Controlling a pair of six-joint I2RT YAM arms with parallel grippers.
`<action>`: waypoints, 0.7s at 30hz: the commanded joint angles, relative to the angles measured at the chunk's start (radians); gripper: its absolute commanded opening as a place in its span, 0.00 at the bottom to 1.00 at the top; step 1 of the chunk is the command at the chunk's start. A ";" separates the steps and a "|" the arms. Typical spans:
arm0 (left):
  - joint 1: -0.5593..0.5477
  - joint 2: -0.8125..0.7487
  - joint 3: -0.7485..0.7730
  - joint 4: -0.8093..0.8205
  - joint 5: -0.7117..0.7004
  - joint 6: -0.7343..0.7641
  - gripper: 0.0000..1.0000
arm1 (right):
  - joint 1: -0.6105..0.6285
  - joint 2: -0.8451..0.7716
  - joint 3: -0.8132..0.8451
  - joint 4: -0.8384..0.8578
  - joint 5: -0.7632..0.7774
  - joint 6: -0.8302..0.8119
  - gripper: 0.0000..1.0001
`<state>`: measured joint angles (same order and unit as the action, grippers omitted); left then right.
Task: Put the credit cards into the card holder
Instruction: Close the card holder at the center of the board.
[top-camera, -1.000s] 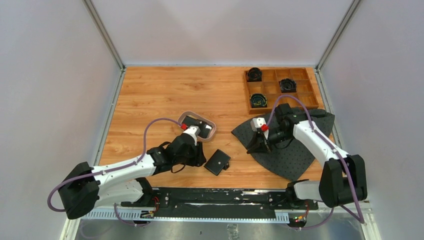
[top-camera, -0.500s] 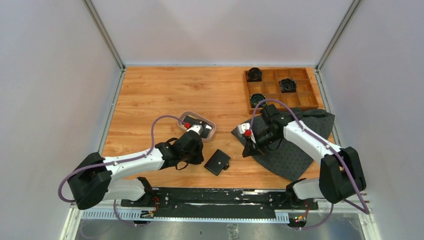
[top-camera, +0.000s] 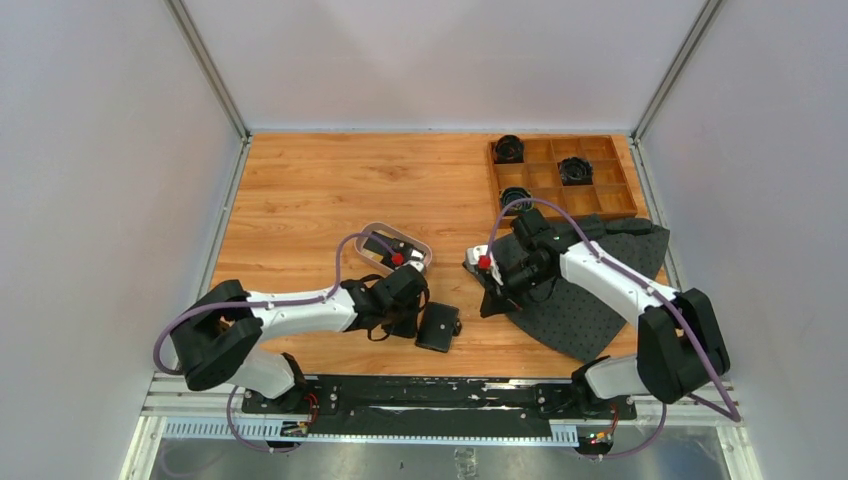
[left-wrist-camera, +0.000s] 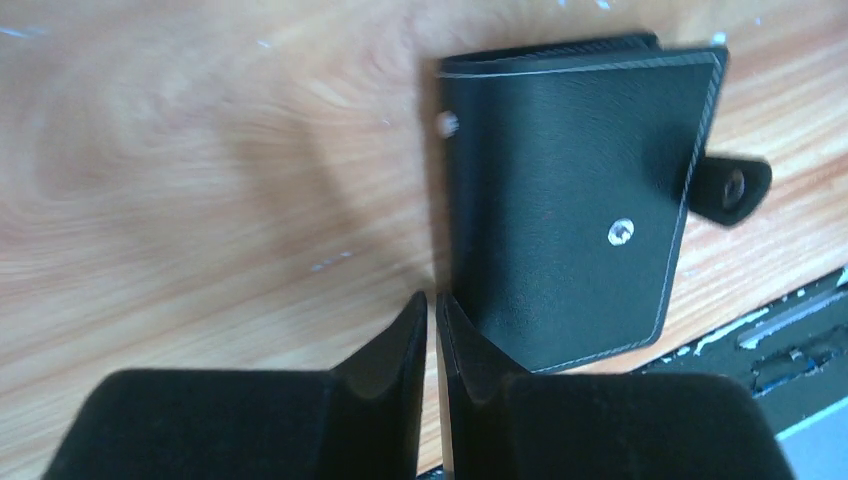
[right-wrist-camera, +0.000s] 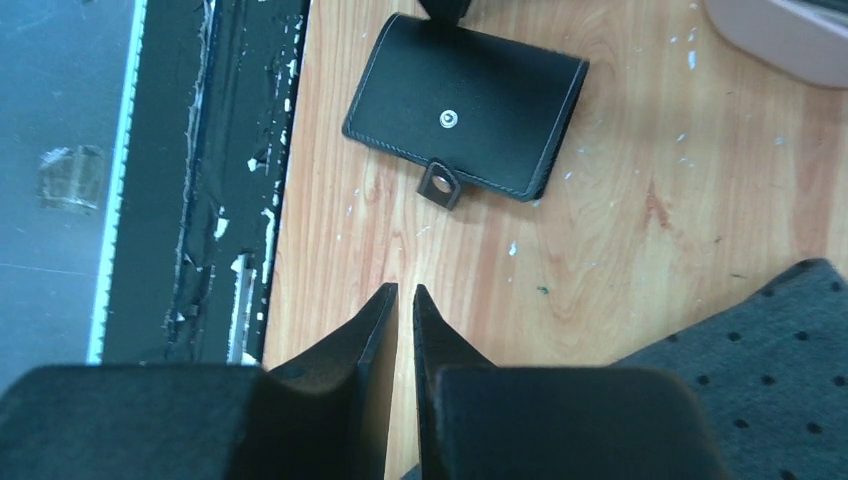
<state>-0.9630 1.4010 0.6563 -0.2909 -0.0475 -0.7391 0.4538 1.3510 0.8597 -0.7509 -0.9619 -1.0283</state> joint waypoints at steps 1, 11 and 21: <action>-0.064 0.025 -0.017 0.060 0.034 -0.076 0.13 | 0.031 0.063 0.054 0.022 -0.007 0.170 0.14; -0.152 0.066 -0.040 0.287 0.049 -0.193 0.13 | -0.034 0.102 0.138 -0.031 0.043 0.262 0.17; -0.164 -0.009 -0.026 0.287 0.021 -0.124 0.20 | -0.092 -0.010 0.067 -0.021 -0.013 0.205 0.29</action>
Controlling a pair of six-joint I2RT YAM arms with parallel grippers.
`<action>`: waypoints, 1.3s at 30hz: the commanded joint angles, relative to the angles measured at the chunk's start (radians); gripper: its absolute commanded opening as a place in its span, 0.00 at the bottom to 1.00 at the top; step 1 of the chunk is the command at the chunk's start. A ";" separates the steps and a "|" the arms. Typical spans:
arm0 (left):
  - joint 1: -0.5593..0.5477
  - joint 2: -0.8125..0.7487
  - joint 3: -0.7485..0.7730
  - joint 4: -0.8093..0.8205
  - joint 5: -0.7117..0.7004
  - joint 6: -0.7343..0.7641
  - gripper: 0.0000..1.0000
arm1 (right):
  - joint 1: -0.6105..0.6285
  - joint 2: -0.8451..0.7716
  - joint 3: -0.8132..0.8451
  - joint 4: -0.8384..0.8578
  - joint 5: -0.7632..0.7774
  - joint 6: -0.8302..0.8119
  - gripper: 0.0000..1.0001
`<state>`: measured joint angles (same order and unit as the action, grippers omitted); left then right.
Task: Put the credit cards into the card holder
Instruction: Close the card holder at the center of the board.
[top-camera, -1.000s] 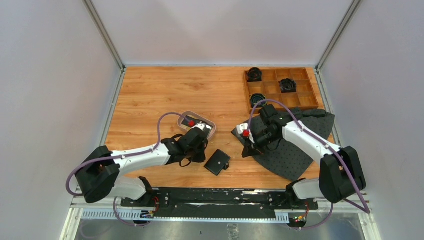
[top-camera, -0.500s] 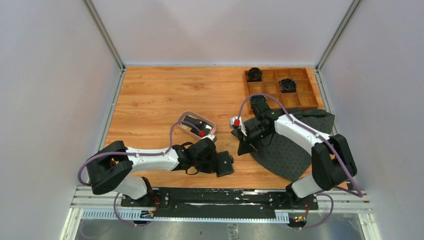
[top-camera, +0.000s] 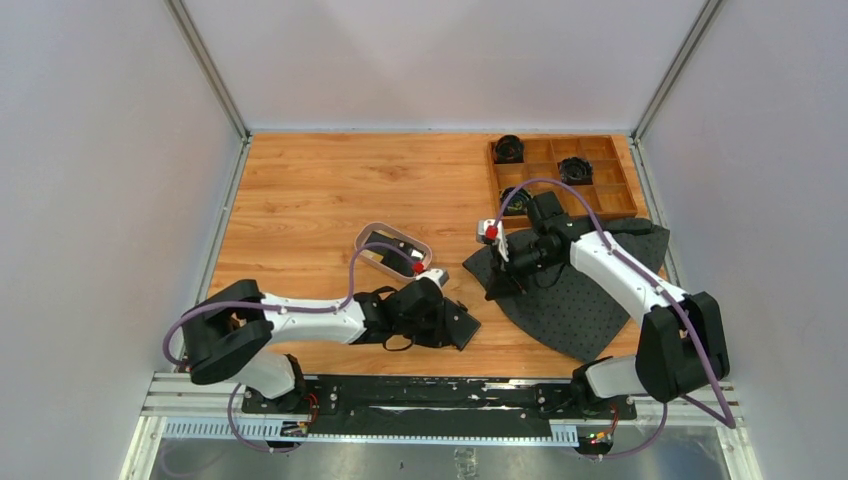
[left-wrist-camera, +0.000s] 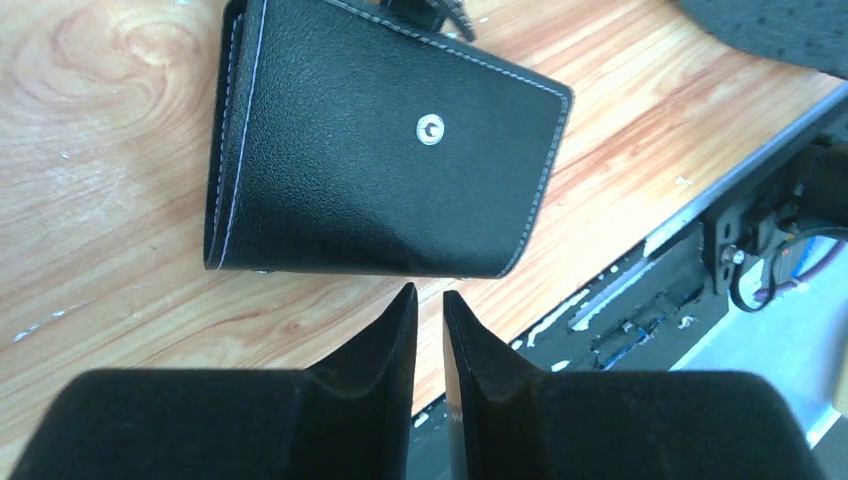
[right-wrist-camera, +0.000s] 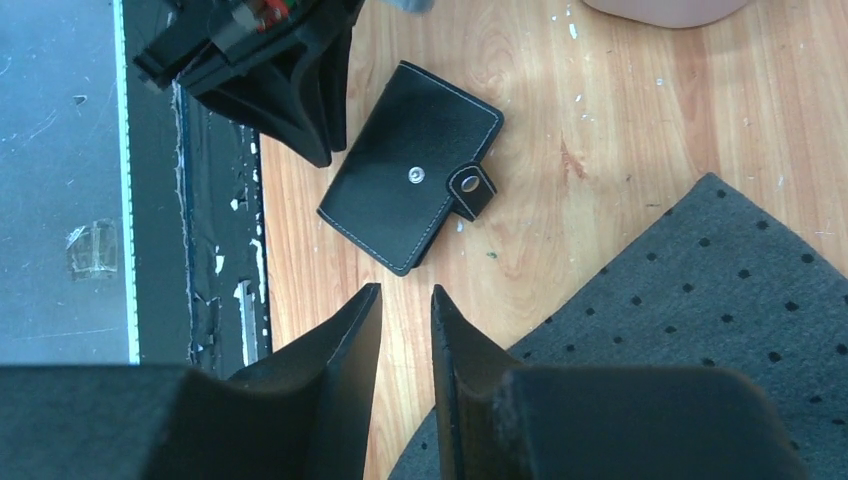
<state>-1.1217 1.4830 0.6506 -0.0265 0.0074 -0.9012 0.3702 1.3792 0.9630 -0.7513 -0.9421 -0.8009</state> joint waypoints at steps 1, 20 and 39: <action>-0.006 -0.127 -0.037 0.022 -0.047 0.052 0.21 | -0.008 -0.044 -0.044 -0.017 -0.033 -0.025 0.31; 0.034 -0.577 -0.006 -0.113 -0.263 0.738 0.69 | -0.010 -0.038 -0.050 -0.036 -0.041 -0.045 0.37; 0.073 -0.624 -0.196 -0.055 -0.229 0.345 0.77 | 0.281 0.027 -0.109 0.279 0.285 0.296 0.51</action>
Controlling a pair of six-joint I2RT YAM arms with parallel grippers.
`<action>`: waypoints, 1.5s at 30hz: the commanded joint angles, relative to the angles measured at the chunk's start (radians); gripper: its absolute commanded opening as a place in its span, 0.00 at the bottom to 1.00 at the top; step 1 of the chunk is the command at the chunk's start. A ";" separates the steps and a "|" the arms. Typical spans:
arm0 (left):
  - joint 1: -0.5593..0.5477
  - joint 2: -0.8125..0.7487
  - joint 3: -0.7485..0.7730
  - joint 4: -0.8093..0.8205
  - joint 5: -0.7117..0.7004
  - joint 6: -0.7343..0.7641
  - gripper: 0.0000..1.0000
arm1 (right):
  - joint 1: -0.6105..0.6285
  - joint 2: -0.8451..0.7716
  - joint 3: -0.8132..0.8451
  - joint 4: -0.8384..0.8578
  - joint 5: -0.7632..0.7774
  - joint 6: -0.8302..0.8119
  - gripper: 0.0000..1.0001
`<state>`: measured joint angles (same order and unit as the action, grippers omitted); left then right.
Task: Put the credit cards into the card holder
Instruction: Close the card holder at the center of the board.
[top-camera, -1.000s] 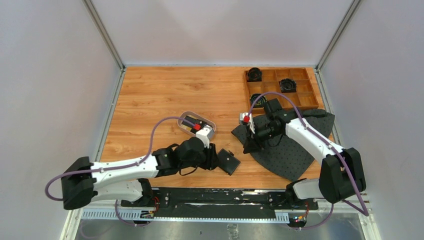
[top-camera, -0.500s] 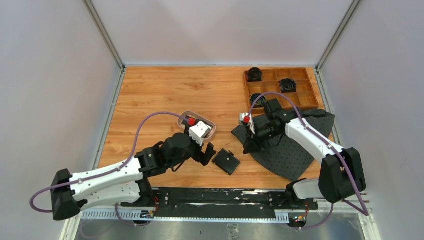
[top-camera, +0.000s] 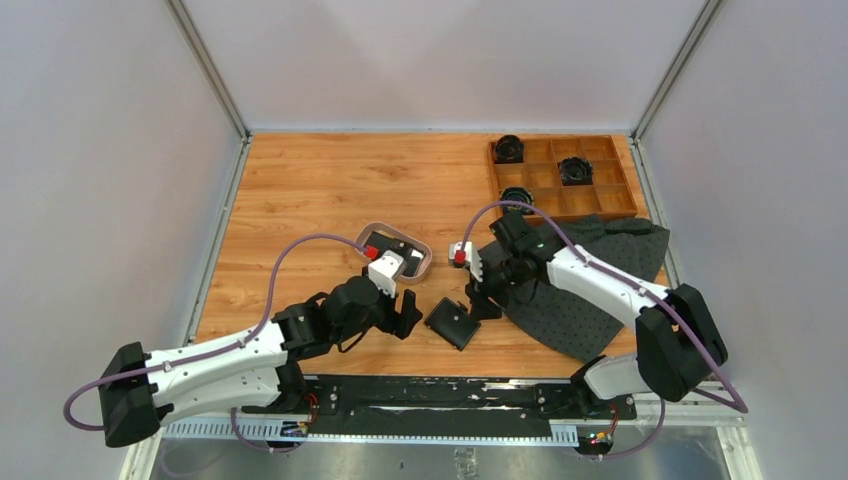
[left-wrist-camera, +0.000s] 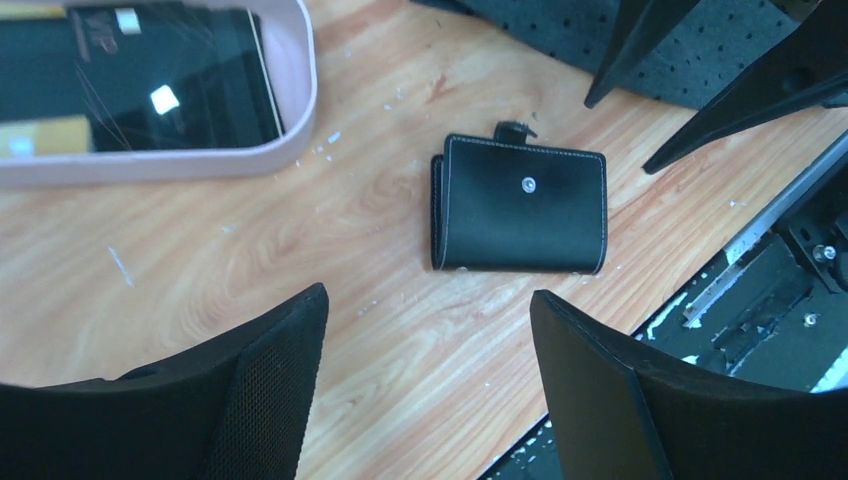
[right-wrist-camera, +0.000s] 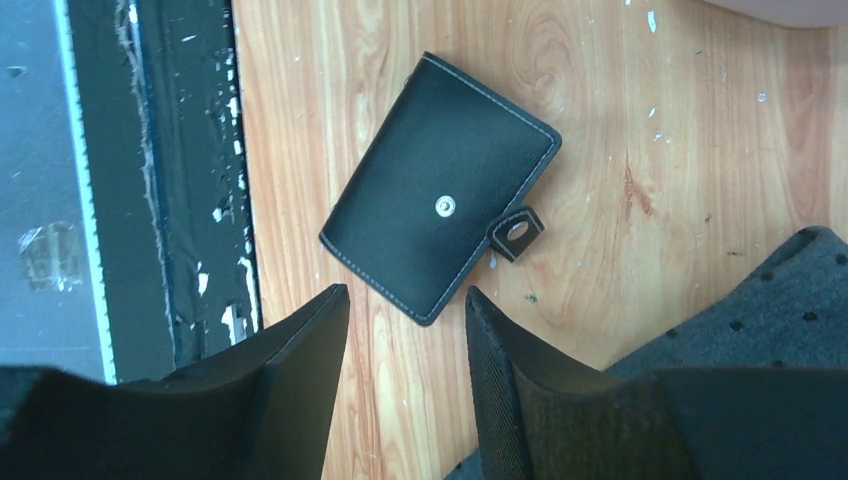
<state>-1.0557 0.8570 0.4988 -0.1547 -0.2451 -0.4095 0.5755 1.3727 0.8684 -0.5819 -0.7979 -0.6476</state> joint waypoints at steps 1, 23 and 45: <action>0.008 0.013 -0.055 0.092 0.027 -0.169 0.77 | 0.091 0.043 -0.008 0.119 0.174 0.161 0.51; 0.021 0.301 -0.048 0.221 0.027 -0.378 0.66 | 0.199 0.203 0.083 0.173 0.459 0.228 0.12; 0.062 -0.202 -0.118 -0.037 0.005 -0.282 0.67 | 0.142 0.246 0.173 0.040 0.180 -0.604 0.00</action>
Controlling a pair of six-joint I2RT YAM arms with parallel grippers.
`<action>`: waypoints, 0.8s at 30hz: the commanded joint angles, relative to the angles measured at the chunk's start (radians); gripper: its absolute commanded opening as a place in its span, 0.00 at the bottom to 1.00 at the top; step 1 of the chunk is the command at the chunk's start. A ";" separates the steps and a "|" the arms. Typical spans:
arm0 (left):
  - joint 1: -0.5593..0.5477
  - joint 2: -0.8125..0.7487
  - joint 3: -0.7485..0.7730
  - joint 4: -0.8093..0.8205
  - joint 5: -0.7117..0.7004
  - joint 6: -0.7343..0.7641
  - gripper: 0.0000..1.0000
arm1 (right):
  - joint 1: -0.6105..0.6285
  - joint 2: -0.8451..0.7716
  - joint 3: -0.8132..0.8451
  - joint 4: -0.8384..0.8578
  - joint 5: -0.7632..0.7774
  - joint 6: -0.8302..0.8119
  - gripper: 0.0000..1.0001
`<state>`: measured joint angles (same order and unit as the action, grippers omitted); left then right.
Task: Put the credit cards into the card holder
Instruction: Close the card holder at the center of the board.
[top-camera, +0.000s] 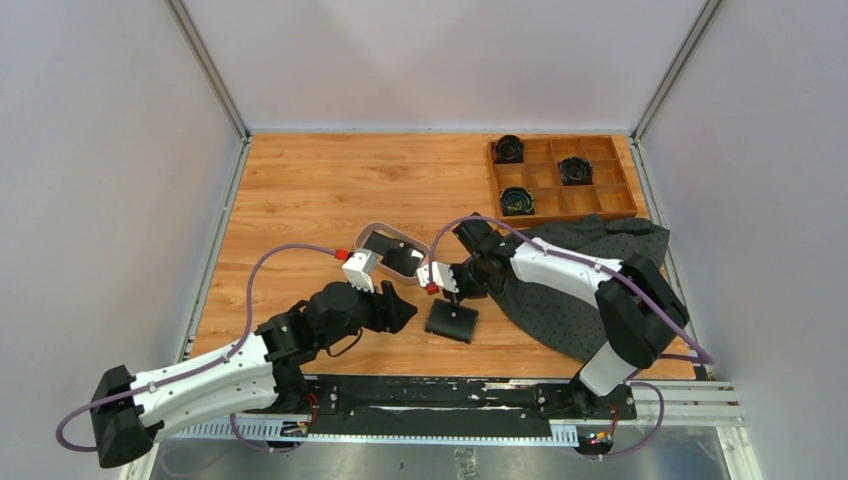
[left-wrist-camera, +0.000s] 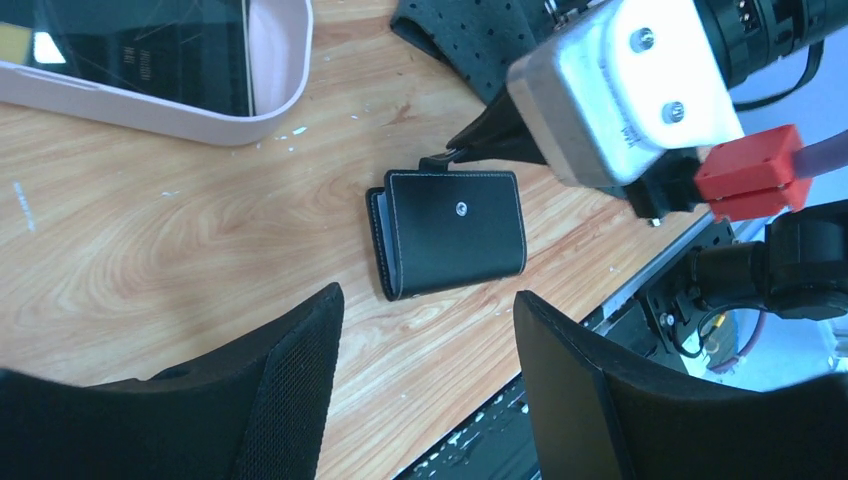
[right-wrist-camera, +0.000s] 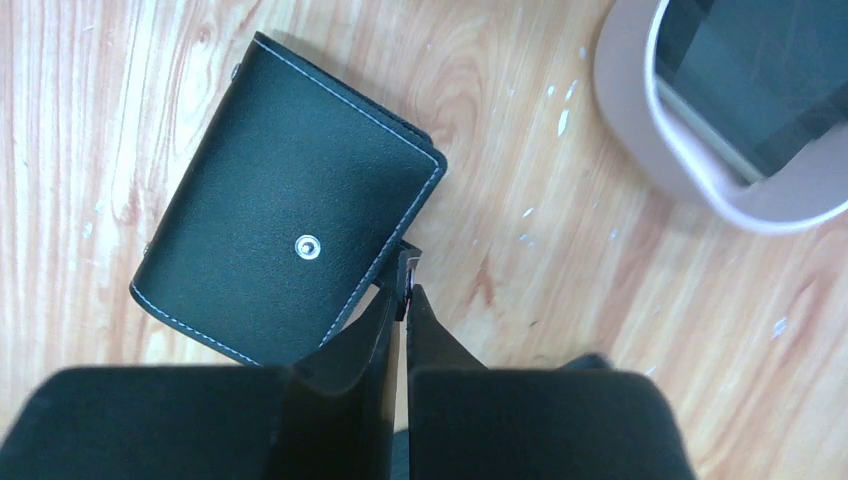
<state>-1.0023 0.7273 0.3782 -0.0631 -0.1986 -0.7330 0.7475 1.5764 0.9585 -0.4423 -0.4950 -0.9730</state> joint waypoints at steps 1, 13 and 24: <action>0.008 -0.096 0.001 -0.142 -0.047 0.044 0.67 | -0.034 0.056 0.105 -0.120 -0.136 -0.314 0.00; 0.010 -0.088 -0.024 -0.066 0.033 0.148 0.72 | -0.046 0.167 0.265 -0.290 -0.185 -0.385 0.30; 0.028 0.071 0.115 0.003 0.171 0.395 1.00 | -0.133 -0.088 0.137 -0.276 -0.341 -0.077 0.50</action>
<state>-0.9951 0.7322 0.3946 -0.0898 -0.0898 -0.4500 0.6434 1.6039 1.1625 -0.6834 -0.7261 -1.1885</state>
